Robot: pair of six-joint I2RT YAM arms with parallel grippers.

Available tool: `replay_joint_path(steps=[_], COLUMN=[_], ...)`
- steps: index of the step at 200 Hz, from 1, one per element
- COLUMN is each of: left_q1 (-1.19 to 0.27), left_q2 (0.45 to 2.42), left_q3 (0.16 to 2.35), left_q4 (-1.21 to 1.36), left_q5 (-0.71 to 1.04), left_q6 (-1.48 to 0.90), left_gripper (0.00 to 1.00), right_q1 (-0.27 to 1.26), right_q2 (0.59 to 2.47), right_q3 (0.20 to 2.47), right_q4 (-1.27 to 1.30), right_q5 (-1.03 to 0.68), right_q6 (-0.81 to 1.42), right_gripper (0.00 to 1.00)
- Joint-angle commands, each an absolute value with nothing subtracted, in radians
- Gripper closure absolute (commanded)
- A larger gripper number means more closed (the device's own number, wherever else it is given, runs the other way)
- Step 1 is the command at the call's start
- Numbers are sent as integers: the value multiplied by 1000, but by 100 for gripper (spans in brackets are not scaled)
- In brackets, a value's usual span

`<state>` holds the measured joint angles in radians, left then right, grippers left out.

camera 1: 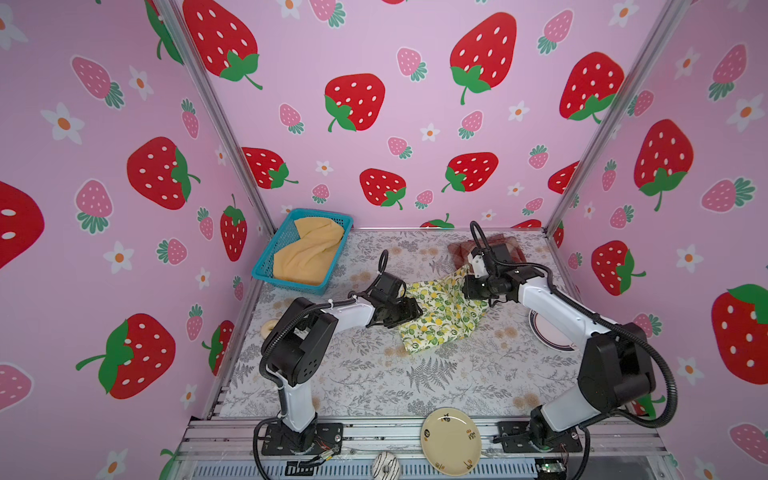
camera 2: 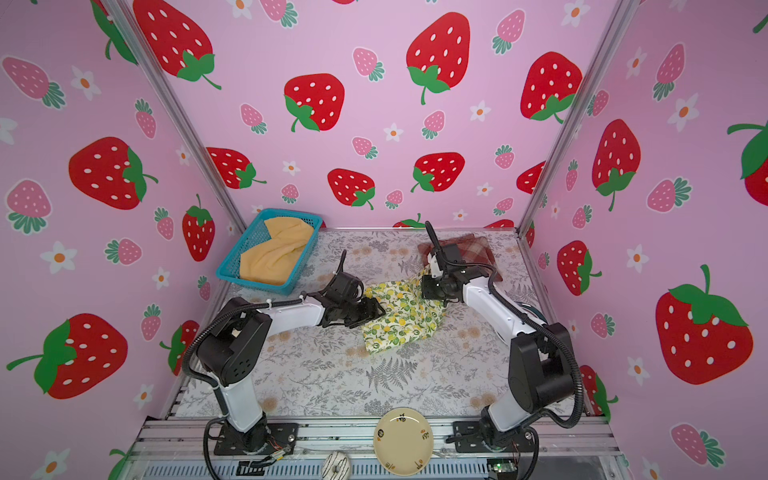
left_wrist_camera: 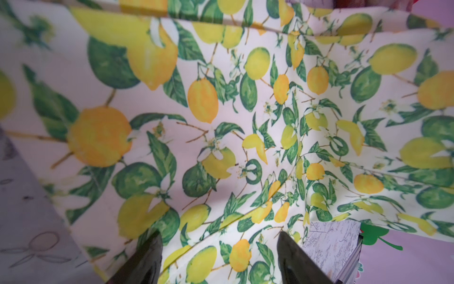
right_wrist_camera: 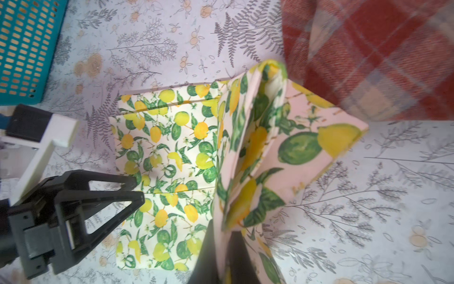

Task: Fold and stack the skirts

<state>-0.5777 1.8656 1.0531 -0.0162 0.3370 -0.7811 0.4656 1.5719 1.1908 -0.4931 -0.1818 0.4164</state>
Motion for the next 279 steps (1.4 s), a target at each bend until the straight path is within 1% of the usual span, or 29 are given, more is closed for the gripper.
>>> replay_joint_path(steps=[1, 72, 109, 141, 208, 248, 279], left_q1=[-575, -577, -576, -577, -577, -577, -577], left_q2=[1921, 1933, 1937, 1937, 1947, 1944, 1930], left_q3=[1057, 1066, 1059, 1052, 1045, 1035, 1024], left_q4=[-56, -37, -12, 1, 20, 44, 54], left_q5=[320, 337, 351, 357, 366, 379, 379], left_q6=[-775, -772, -781, -785, -792, -800, -802], left_gripper=[25, 25, 25, 25, 26, 27, 27], right_q1=[488, 549, 561, 568, 582, 583, 584], right_q2=[1587, 1648, 1696, 1725, 1793, 1820, 1837], right_q3=[1219, 1204, 1161, 1109, 1077, 1028, 971], right_q4=[-451, -335, -198, -80, 43, 135, 255], right_q5=[-248, -345, -389, -415, -446, -463, -495], right_q6=[472, 592, 669, 741, 816, 859, 926], right_gripper=[100, 100, 100, 99, 98, 83, 75])
